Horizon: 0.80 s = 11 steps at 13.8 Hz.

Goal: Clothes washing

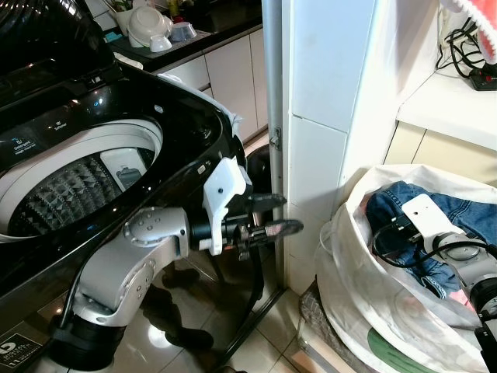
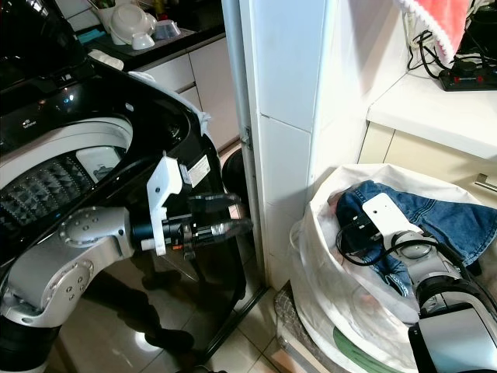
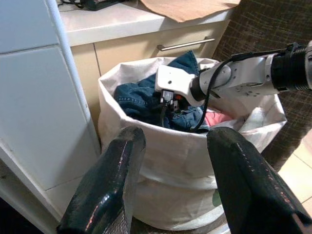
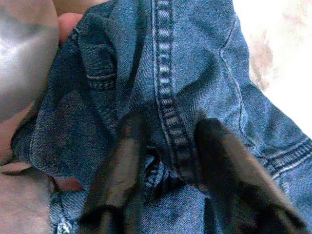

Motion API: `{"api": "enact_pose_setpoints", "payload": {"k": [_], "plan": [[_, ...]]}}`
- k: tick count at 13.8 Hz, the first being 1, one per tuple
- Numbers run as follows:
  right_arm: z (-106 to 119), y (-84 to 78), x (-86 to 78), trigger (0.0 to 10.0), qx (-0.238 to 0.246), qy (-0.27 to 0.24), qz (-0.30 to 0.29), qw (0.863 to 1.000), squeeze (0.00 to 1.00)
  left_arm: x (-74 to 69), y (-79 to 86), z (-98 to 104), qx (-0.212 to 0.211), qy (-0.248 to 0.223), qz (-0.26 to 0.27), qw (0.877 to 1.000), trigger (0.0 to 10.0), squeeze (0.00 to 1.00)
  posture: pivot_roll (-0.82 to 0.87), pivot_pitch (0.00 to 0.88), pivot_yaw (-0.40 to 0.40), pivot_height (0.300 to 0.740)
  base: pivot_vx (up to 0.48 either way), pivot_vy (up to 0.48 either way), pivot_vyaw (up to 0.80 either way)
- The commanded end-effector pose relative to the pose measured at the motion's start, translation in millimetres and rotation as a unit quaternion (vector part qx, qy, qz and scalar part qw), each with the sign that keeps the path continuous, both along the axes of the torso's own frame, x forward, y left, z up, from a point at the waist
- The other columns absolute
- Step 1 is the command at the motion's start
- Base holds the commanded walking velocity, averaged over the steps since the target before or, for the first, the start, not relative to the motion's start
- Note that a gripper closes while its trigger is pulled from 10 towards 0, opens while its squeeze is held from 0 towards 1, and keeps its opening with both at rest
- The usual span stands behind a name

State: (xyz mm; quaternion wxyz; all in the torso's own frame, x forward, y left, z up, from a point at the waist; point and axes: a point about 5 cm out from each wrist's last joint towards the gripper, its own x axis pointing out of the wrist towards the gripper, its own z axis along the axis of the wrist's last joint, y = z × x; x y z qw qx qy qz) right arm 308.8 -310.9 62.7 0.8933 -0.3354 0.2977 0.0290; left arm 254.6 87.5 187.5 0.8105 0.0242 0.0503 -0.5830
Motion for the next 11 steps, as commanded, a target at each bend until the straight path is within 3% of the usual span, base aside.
{"api": "enact_pose_setpoints", "payload": {"k": [1, 11], "plan": [[6.2, 3.5, 6.5, 0.0, 0.007, -0.012, 0.005, 1.000, 0.00, -1.6, 0.7, 1.5, 0.007, -0.002, -0.004, 1.000, 10.0, 0.00, 0.00, 0.000, 0.150, 0.740, 0.000, 0.000, 0.00], [10.6, 1.4, 8.4, 0.0, 0.007, -0.011, 0.010, 1.000, 0.00, -0.9, -1.9, 2.0, 0.003, -0.002, -0.005, 1.000, 10.0, 0.00, -0.01, 0.000, 0.145, 0.740, 0.000, 0.000, 0.00]]}}
